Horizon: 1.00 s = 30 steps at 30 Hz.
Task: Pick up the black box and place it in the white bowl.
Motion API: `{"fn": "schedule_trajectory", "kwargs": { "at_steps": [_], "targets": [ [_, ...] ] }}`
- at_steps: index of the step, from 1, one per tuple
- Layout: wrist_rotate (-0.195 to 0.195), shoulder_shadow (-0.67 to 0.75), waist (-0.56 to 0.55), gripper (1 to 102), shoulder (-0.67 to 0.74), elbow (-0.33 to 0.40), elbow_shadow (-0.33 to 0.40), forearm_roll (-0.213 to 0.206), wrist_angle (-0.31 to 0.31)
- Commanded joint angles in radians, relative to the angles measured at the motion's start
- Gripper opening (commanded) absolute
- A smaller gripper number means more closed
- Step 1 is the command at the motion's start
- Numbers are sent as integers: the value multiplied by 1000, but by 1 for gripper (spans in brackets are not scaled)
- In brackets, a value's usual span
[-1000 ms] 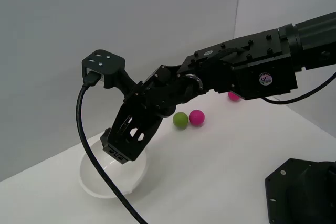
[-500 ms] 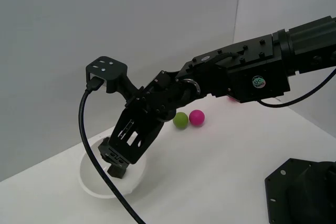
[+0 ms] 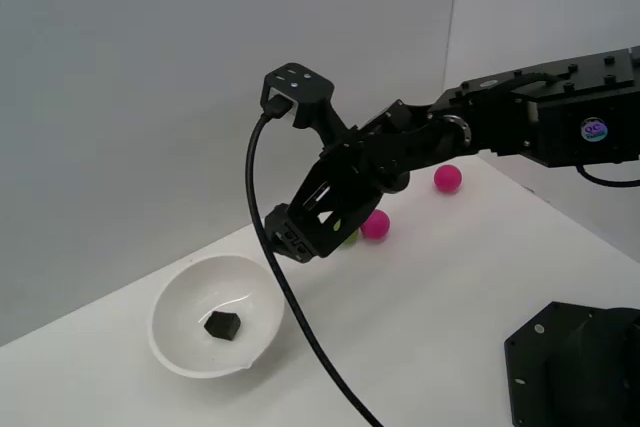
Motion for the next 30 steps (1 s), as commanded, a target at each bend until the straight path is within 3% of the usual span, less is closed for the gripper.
{"fn": "schedule_trajectory", "kwargs": {
  "at_steps": [1, 2, 4, 8, 20, 26, 30],
  "targets": [
    [14, 66, 21, 63, 58, 21, 18, 3, 0],
    [14, 81, 35, 56, 74, 32, 29, 11, 0],
    [14, 114, 66, 51, 106, 54, 51, 23, 0],
    [21, 186, 138, 51, 178, 98, 94, 29, 0],
    [127, 436, 345, 51, 430, 255, 250, 29, 8],
    [166, 607, 451, 51, 601, 298, 291, 29, 31],
    [195, 681, 512, 51, 672, 316, 310, 31, 89]
  ]
}}
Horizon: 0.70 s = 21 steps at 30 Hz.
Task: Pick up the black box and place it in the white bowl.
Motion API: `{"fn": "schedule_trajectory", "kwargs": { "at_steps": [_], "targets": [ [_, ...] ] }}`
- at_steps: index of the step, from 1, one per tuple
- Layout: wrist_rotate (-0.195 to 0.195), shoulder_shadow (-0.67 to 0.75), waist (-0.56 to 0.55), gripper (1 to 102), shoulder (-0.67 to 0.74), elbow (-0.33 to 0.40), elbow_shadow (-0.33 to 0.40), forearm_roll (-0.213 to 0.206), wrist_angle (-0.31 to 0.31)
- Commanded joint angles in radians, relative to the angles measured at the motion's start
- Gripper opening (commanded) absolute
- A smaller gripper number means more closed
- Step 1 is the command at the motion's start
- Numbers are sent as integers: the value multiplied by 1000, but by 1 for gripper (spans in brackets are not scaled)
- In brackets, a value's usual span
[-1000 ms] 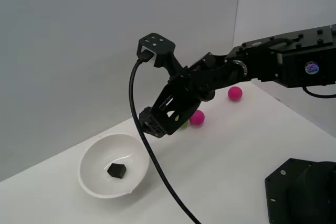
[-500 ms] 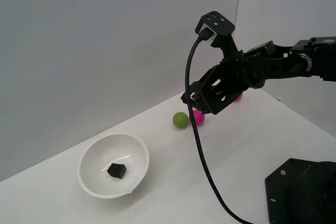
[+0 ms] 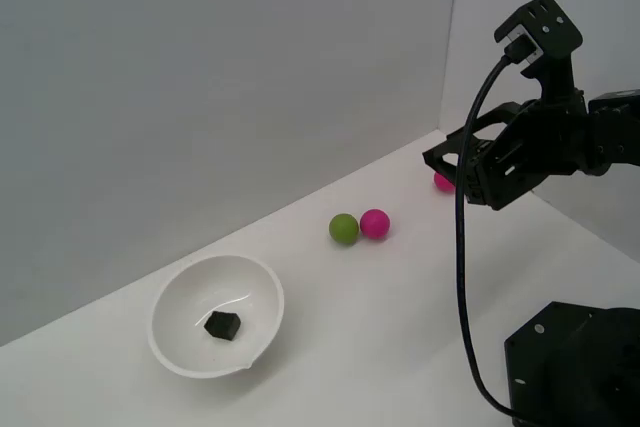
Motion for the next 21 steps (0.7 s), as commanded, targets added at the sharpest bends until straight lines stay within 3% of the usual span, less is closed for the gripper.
{"fn": "schedule_trajectory", "kwargs": {
  "at_steps": [1, 5, 11, 16, 21],
  "targets": [
    [29, 46, 25, 51, 44, 5, 2, -5, 29],
    [57, 104, 75, 51, 103, 14, 11, -2, 29],
    [57, 198, 104, 51, 195, 29, 25, -2, 29],
    [31, 337, 118, 51, 336, 51, 46, -5, 41],
    [26, 396, 135, 51, 391, 54, 49, -5, 81]
  ]
}}
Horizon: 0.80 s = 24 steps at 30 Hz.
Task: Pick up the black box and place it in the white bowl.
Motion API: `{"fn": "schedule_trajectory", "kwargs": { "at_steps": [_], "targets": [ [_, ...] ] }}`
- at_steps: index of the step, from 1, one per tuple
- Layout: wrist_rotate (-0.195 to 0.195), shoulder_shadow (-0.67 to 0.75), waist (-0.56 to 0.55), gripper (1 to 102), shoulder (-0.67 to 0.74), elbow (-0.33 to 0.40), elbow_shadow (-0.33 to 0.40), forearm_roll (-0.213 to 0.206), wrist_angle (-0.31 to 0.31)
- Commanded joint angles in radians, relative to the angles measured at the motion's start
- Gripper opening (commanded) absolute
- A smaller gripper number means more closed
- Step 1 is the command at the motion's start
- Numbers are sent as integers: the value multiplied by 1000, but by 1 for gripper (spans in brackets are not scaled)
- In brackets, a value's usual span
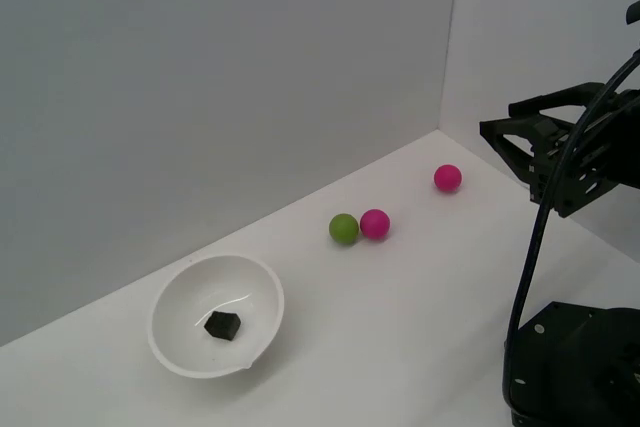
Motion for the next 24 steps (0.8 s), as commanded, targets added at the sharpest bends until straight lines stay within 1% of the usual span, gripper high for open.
{"fn": "schedule_trajectory", "kwargs": {
  "at_steps": [1, 5, 8, 11, 24],
  "targets": [
    [9, 29, 6, 51, 23, 0, -3, -5, 17],
    [5, 81, 6, 51, 77, 5, 0, -5, 29],
    [5, 153, 6, 51, 149, 12, 8, -5, 32],
    [5, 216, 6, 51, 210, 17, 11, -5, 49],
    [3, 224, 6, 51, 221, 17, 11, -5, 54]
  ]
}}
